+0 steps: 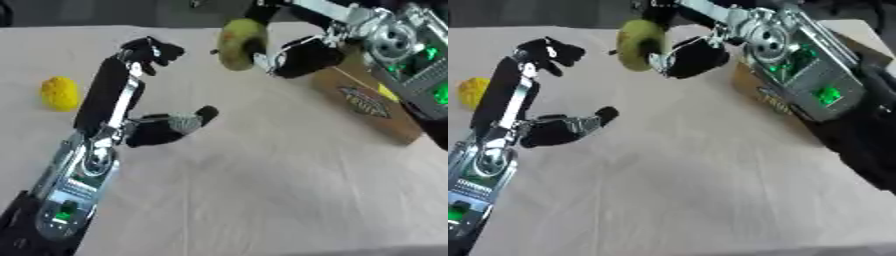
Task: Pick up the objects with one hand, pass them to the other hand, and then place them into the box on the other side of the table.
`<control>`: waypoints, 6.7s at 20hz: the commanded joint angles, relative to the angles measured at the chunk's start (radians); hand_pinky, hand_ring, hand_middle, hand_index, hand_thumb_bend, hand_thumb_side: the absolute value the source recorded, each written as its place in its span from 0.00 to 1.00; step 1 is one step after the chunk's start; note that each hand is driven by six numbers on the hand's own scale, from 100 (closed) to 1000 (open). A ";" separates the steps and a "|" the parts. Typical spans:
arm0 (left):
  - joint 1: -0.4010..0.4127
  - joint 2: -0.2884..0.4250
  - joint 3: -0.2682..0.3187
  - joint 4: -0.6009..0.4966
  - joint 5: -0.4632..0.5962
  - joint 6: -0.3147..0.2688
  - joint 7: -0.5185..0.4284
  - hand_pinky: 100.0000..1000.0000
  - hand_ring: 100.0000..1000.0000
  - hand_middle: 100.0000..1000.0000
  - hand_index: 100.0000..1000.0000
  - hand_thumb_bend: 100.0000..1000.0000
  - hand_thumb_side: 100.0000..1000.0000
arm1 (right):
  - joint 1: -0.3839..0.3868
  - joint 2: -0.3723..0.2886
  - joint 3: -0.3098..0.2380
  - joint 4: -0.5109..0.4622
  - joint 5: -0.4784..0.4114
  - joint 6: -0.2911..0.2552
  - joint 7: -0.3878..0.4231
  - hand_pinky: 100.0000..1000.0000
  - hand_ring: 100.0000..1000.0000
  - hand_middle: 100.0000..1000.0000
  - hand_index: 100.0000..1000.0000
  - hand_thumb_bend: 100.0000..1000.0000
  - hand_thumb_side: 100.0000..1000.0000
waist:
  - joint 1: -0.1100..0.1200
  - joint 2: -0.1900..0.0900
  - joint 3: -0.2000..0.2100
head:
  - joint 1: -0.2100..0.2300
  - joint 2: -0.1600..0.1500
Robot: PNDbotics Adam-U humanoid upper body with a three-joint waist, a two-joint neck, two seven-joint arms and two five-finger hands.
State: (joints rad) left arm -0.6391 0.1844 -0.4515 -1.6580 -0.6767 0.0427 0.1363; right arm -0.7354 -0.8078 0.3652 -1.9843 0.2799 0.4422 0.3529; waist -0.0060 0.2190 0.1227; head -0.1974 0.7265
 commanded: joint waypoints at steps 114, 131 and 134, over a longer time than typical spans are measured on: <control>-0.489 0.341 0.193 0.897 0.069 0.594 -0.661 0.68 0.72 0.67 0.72 0.65 0.02 | 0.490 -0.063 -0.431 -0.016 -0.555 0.007 -0.811 1.00 0.88 0.90 1.00 0.00 0.37 | 0.045 0.018 -0.025 | 0.085 -0.073; -0.511 0.326 0.321 1.059 -0.182 0.405 -0.748 0.67 0.72 0.68 0.76 0.61 0.00 | 0.497 -0.042 -0.422 -0.016 -0.534 0.032 -0.817 1.00 0.88 0.90 1.00 0.00 0.34 | 0.036 0.029 -0.030 | 0.091 -0.077; -0.511 0.312 0.364 1.048 -0.202 0.380 -0.755 0.65 0.71 0.66 0.75 0.57 0.01 | 0.499 -0.039 -0.421 -0.016 -0.530 0.034 -0.817 1.00 0.88 0.90 1.00 0.00 0.33 | 0.035 0.030 -0.029 | 0.091 -0.076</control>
State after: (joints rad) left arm -1.1272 0.4825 -0.1102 -0.5934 -0.8650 0.4337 -0.6163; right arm -0.2289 -0.8289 -0.0479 -1.9793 -0.2588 0.4719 -0.4620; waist 0.0311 0.2638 0.0938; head -0.1081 0.6640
